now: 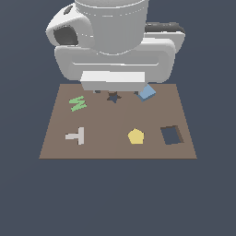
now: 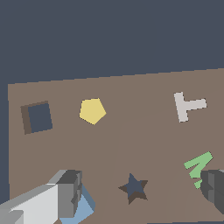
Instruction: Insert a designated object into the corresponding slot on a board.
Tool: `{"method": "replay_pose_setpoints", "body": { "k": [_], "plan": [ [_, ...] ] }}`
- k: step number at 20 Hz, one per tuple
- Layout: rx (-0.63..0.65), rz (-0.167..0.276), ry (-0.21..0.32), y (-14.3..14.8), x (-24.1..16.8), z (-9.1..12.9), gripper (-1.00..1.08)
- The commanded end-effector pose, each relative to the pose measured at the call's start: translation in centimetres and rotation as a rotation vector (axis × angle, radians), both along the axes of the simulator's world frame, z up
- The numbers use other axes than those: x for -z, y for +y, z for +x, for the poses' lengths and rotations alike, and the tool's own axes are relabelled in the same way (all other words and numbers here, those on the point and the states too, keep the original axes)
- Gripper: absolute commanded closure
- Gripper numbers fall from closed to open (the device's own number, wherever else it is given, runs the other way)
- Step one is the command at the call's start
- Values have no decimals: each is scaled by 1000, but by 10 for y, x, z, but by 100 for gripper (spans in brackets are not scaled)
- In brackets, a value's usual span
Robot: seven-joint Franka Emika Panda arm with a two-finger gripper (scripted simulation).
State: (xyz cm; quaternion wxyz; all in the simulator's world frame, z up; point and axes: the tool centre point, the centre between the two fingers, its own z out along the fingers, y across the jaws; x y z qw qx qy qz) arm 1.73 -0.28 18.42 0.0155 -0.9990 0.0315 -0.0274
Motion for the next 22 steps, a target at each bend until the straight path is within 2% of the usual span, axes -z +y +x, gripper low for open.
{"method": "replay_pose_setpoints", "body": {
  "k": [1, 6, 11, 15, 22],
  "plan": [
    [0, 0, 0, 0, 0, 0, -92],
    [-32, -2, 2, 8, 7, -4, -92],
    [-126, -8, 9, 29, 27, -17, -92],
    [-242, -16, 17, 52, 52, -37, -92],
    [-469, -31, 34, 91, 101, -82, -92]
  ]
}}
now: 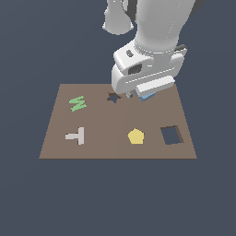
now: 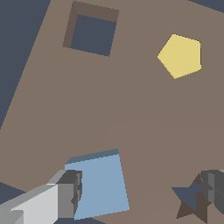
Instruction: Insert a designated object into the corresponding slot on a board.
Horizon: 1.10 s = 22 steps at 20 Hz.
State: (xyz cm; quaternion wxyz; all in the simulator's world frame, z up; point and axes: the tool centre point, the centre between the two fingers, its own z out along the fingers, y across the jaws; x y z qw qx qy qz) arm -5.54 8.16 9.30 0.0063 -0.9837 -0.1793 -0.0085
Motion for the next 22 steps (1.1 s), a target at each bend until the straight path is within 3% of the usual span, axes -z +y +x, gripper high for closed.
{"method": "replay_pose_setpoints", "body": {
  "k": [1, 9, 22],
  "plan": [
    [-70, -4, 4, 10, 15, -15, -92],
    [-184, -14, 13, 23, 41, -42, -92],
    [-191, -17, 13, 23, 60, -44, -92]
  ]
}}
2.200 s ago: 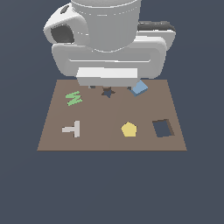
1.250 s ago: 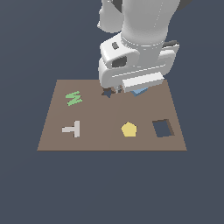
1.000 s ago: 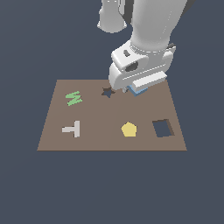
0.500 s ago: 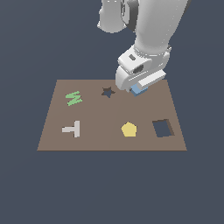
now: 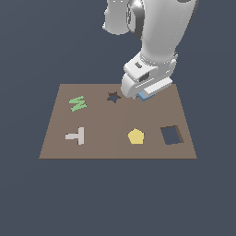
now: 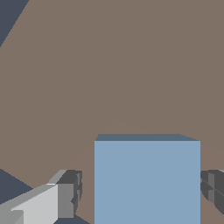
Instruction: Insert a designated object into the corresponding slot on a board.
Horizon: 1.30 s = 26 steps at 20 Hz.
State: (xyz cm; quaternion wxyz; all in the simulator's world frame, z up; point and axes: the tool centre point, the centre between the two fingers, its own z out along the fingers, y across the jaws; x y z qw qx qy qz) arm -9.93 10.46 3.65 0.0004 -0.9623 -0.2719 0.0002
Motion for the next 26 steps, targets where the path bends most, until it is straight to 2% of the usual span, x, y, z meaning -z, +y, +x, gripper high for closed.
{"method": "replay_pose_setpoints", "body": {
  "k": [1, 3, 4, 18, 26],
  "plan": [
    [-1, -1, 0, 0, 5, 0, -92],
    [-1, -1, 0, 0, 7, 0, -92],
    [-1, -1, 0, 0, 7, 0, 108],
    [6, -2, -1, -1, 6, 0, 108],
    [76, -2, -1, 7, 5, 1, 108]
  ]
}}
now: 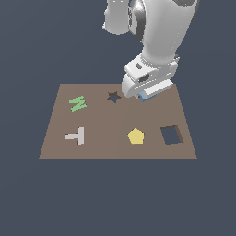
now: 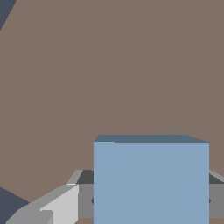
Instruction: Insert a designated object into the corresponding slot on a board.
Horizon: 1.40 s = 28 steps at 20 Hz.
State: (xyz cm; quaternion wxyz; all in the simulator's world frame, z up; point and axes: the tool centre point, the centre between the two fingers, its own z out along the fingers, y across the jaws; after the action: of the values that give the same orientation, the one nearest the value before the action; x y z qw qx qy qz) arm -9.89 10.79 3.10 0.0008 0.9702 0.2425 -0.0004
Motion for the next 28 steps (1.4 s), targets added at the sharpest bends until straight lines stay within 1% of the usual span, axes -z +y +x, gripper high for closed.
{"method": "replay_pose_setpoints", "body": {
  "k": [1, 7, 13, 20, 28],
  "plan": [
    [29, 1, -1, 5, 0, 1, 108],
    [143, 1, -1, 18, -1, 4, 108],
    [305, 1, -1, 35, -2, 11, 108],
    [554, 2, -1, 59, -3, 27, 108],
    [862, 2, -1, 82, -5, 55, 108]
  ]
}}
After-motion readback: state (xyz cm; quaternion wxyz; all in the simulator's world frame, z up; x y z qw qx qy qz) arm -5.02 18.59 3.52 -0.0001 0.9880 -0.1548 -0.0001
